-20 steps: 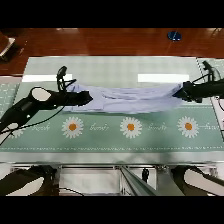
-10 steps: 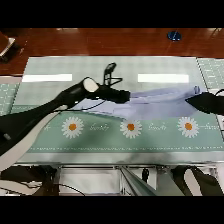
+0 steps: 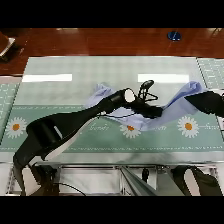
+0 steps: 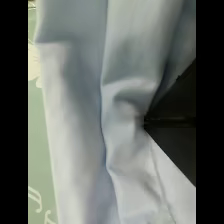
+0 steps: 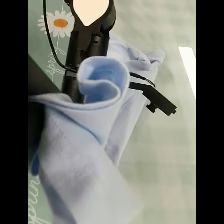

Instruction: Fold the shirts.

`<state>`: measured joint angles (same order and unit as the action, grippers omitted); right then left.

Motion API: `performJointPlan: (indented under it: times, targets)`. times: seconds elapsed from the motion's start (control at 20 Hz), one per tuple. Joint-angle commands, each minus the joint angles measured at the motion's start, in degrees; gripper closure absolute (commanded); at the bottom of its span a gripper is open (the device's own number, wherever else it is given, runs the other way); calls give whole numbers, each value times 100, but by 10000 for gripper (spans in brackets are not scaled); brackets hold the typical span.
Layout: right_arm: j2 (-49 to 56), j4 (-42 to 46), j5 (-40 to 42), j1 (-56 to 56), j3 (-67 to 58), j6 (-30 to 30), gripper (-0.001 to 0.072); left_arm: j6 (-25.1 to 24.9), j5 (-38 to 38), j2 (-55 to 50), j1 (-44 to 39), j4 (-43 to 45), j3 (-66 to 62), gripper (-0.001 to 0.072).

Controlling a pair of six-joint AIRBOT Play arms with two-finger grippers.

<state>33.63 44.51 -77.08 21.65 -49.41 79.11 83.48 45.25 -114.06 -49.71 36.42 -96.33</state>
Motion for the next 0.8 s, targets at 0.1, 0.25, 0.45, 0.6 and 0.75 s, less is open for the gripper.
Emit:
performJointPlan:
  times: [0.1,0.25,0.45,0.6,0.75]
  targets:
    - [365,-492,179,2,2,-208,686,105,1617,297,1119,890,-201,691]
    - [833,-962,319,-214,0,-551,686,284,2013,1445,2273,1947,450,691]
    - [1755,-966,1180,-1797,-173,-560,686,267,1639,3770,3777,2218,2164,691]
    - [2924,-951,1812,-3036,-916,-564,685,256,1167,5633,4520,2214,3630,691]
    - [4245,-955,1912,-3825,-1943,-549,685,260,977,7252,4793,2212,5010,691]
